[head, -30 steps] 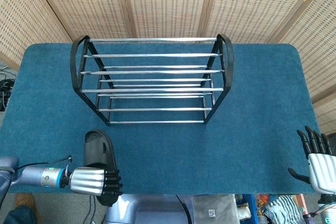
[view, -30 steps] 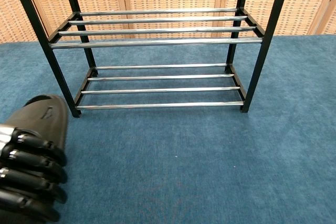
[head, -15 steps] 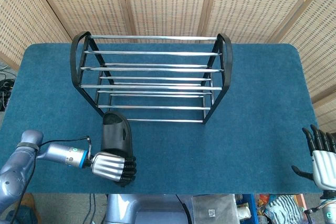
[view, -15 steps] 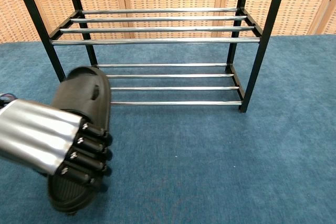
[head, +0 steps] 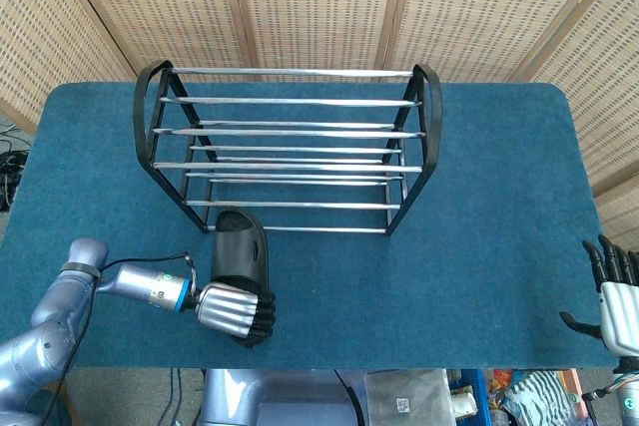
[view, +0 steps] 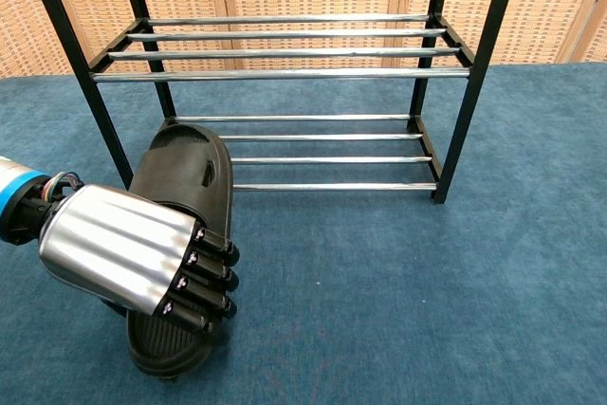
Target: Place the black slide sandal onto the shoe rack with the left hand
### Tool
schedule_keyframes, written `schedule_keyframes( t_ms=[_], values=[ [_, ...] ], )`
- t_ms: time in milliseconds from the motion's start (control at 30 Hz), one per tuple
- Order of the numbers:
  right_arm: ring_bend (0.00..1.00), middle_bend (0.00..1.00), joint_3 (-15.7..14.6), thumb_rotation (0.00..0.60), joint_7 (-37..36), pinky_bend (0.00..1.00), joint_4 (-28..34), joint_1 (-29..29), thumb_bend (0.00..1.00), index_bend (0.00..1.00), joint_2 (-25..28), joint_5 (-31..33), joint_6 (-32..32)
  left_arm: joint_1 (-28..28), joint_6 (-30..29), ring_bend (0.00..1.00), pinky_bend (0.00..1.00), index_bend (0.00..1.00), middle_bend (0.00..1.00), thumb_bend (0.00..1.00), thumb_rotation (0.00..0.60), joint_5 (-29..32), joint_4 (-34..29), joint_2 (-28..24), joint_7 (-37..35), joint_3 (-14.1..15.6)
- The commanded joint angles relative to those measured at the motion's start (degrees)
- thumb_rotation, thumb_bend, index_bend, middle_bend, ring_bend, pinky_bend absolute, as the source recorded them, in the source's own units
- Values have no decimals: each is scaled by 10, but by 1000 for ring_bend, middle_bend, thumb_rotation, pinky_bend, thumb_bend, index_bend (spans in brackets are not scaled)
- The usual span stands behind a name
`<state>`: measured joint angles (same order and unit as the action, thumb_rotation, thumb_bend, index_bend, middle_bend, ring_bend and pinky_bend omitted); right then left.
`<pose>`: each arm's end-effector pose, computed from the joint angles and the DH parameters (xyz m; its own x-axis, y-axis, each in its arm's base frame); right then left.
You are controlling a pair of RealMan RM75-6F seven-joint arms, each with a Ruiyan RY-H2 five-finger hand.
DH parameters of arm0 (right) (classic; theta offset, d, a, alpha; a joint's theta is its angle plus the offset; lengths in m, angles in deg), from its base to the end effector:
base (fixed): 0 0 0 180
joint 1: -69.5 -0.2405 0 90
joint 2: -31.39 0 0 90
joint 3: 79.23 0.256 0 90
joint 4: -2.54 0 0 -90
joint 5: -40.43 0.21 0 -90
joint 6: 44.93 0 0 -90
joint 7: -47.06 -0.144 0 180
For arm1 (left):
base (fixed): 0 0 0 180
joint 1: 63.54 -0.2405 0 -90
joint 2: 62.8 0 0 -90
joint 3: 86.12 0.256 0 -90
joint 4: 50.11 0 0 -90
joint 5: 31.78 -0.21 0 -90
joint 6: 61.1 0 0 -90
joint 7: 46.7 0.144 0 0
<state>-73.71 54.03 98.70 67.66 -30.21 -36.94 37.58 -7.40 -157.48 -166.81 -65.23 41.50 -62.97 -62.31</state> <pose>-0.3285 -0.1715 0.1751 0.4623 -0.0422 0.8857 -0.8695 0.1743 0.4622 -0.1737 0.3174 -0.0335 0.6662 -0.4197 0.6165 -0.4515 -0.8849 -0.1144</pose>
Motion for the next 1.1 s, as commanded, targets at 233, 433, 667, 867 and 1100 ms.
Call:
schedule_keyframes(
  t_ms=[233,433,667,867,1100],
  values=[
    [0,0,5,600,-2,0,-5,-2,0,0,-1,15,-4,21,31,371,457,510,440,52,600,30,34,4,-21,5],
    [0,0,13,600,0,0,-9,-6,0,0,-2,36,-13,42,60,364,452,510,431,52,600,51,54,4,-46,4],
    [0,0,20,600,-1,0,-13,-7,0,0,-2,55,-18,62,98,344,448,510,410,52,600,66,72,0,-70,11],
    [0,0,28,600,0,0,-19,-10,0,0,-3,78,-25,70,129,335,439,510,402,52,600,79,85,-4,-92,13],
    [0,0,32,600,15,0,-27,-17,0,0,-11,97,-36,75,149,309,418,510,373,52,600,89,94,-3,-102,20]
  ],
)
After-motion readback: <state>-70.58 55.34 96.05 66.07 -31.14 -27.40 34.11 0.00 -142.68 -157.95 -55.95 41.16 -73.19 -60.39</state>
